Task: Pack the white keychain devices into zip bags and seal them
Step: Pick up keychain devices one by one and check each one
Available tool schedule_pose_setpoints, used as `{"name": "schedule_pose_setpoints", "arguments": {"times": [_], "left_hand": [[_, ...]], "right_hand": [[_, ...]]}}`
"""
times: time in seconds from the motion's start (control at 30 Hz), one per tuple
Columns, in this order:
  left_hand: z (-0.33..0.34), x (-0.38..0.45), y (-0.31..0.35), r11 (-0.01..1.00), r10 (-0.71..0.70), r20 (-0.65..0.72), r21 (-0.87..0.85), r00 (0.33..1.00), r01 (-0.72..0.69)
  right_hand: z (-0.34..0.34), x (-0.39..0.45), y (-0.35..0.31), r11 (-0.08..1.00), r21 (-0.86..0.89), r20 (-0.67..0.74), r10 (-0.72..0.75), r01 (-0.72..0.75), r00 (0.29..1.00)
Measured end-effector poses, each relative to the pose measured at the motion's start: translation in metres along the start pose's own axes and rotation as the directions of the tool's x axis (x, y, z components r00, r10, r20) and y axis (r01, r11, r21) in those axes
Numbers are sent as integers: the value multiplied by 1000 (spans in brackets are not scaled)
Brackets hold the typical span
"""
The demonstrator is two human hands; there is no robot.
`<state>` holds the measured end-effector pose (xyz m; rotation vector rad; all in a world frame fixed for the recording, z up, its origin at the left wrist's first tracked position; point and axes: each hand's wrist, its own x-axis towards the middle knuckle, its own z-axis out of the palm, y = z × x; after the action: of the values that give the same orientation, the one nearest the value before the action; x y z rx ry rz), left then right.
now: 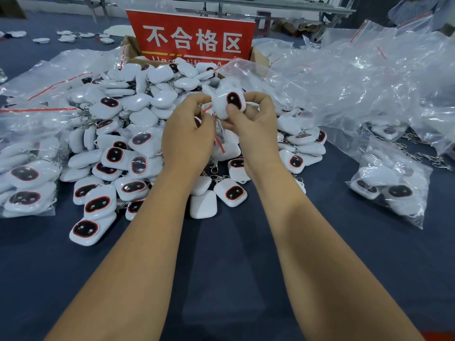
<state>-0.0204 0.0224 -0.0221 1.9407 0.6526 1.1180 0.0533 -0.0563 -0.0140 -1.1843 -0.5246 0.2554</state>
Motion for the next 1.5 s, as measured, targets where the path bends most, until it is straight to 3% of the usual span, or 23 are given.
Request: {"name": "schedule_pose_setpoints", "arguments": {"times": [0.13,0.23,0.3,0.4,0.5,0.63,0.73,0.87,0.93,1.07,1.13,1.23,1.37,1.47,1.5], "left_hand": [[-1,1,1,999,0,-8,-50,1000,0],[-2,2,2,996,6,-19,-94,1000,-7],[-3,2,2,991,7,-33,-132,999,-11],[-6,3,4,967,-30,-52,-253,998,16],[-11,3,7,934,-70,-87,-357,994,34],[-16,2,11,912,-36,57,-406,998,56],[-13,0,12,922,62,139,-387,988,-4],[-13,-1,13,929,69,-14,-365,998,-69],[-15,1,10,943,9,-37,-332,999,-21],[-13,6,5,955,-86,211,-261,974,140],[-14,1,3,962,-52,299,-240,953,128],[-16,5,6,931,-119,361,-284,925,231],[-15,15,11,869,-315,529,-172,788,463],[-17,0,5,906,-214,643,-151,735,395],[-19,-2,2,894,-214,627,-183,749,408]], "right_hand": [[1,-6,4,945,-319,50,-64,76,997],[4,-5,7,774,-600,128,-157,203,979],[5,-5,7,738,-643,198,-99,206,975],[5,-10,3,853,-501,325,26,149,945],[1,-11,4,873,-449,349,-25,190,937],[-1,-3,8,892,-451,197,66,31,978],[-7,5,6,965,-241,3,106,-102,994],[-18,14,1,982,118,-164,164,-145,973],[-25,16,-4,961,234,-192,195,-148,962],[-31,16,-11,908,398,-204,227,-131,952],[-29,16,-13,903,415,-185,205,-113,961],[-29,16,-12,921,375,-146,171,-106,974],[-23,14,-9,957,265,-131,158,-119,979],[-18,14,-7,976,185,-105,135,-114,985],[-18,14,-6,975,181,-90,147,-129,985]]}}
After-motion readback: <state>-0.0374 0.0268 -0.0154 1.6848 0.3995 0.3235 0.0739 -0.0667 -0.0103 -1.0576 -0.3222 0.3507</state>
